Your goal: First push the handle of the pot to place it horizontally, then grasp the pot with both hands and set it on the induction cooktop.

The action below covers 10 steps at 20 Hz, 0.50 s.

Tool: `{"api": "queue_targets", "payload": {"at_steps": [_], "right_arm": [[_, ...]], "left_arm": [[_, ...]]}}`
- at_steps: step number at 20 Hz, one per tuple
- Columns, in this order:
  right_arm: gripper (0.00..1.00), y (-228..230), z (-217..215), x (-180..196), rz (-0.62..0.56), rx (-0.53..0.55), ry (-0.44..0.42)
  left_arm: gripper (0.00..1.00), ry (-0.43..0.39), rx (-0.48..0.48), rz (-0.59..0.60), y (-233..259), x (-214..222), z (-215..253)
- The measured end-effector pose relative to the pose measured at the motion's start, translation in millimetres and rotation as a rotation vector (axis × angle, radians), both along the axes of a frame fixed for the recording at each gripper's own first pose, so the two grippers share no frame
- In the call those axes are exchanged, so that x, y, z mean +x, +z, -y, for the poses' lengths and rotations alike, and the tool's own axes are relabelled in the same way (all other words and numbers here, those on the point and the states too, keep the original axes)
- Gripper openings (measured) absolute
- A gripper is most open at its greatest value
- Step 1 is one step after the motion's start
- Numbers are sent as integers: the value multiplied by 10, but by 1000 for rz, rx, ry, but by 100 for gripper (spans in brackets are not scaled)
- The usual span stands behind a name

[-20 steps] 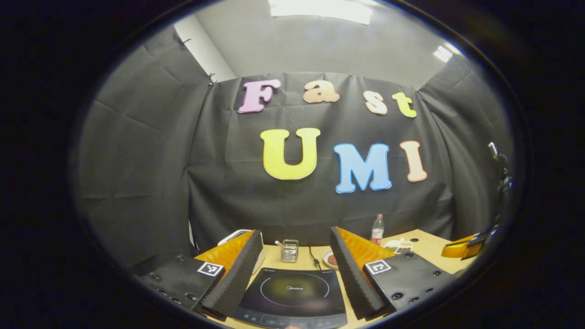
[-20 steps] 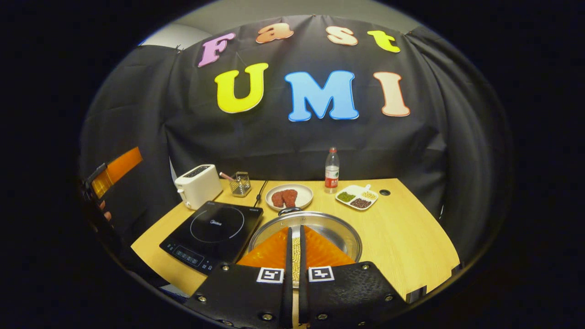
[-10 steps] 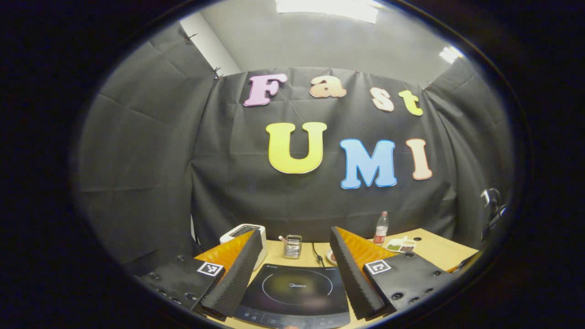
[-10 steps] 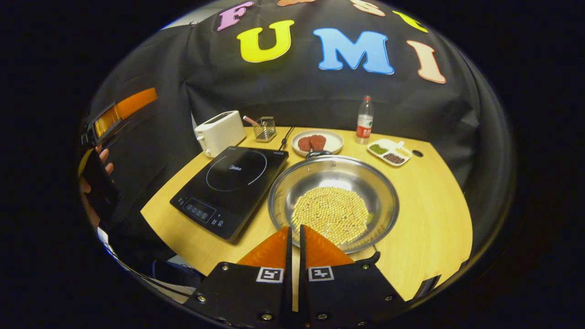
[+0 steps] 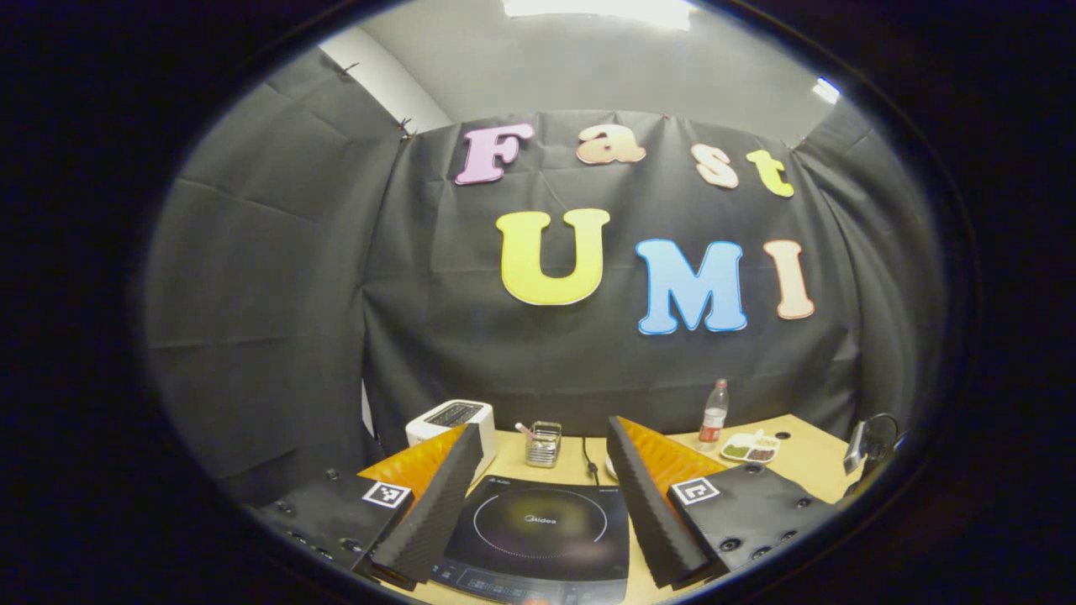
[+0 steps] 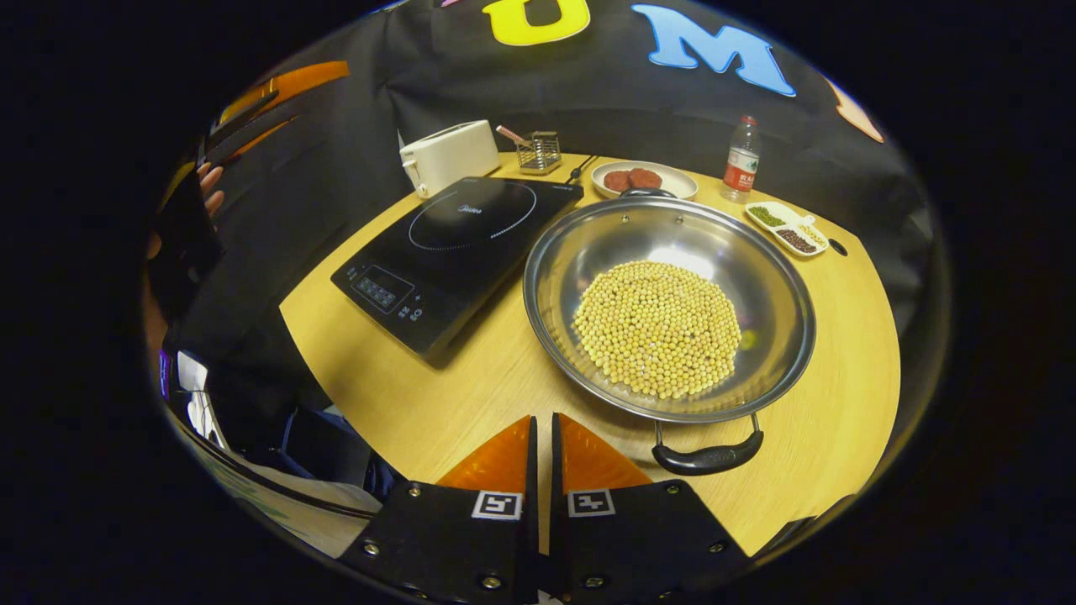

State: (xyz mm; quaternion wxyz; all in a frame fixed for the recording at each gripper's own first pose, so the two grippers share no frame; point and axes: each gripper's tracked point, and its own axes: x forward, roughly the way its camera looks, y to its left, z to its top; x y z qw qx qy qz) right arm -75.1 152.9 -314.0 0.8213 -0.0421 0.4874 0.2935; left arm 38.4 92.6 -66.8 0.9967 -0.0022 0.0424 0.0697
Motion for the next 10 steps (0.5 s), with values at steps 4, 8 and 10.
{"api": "queue_targets", "payload": {"at_steps": [4, 8, 10], "right_arm": [[6, -116, 105, 82, -37, -4, 0], [6, -233, 286, 135, -56, -46, 0], [4, -271, 303, 123, -75, -31, -8]], "left_arm": [[96, 32, 7, -16, -10, 61, 51], [99, 32, 13, -19, -4, 126, 195], [99, 28, 18, -19, -4, 177, 281]]}}
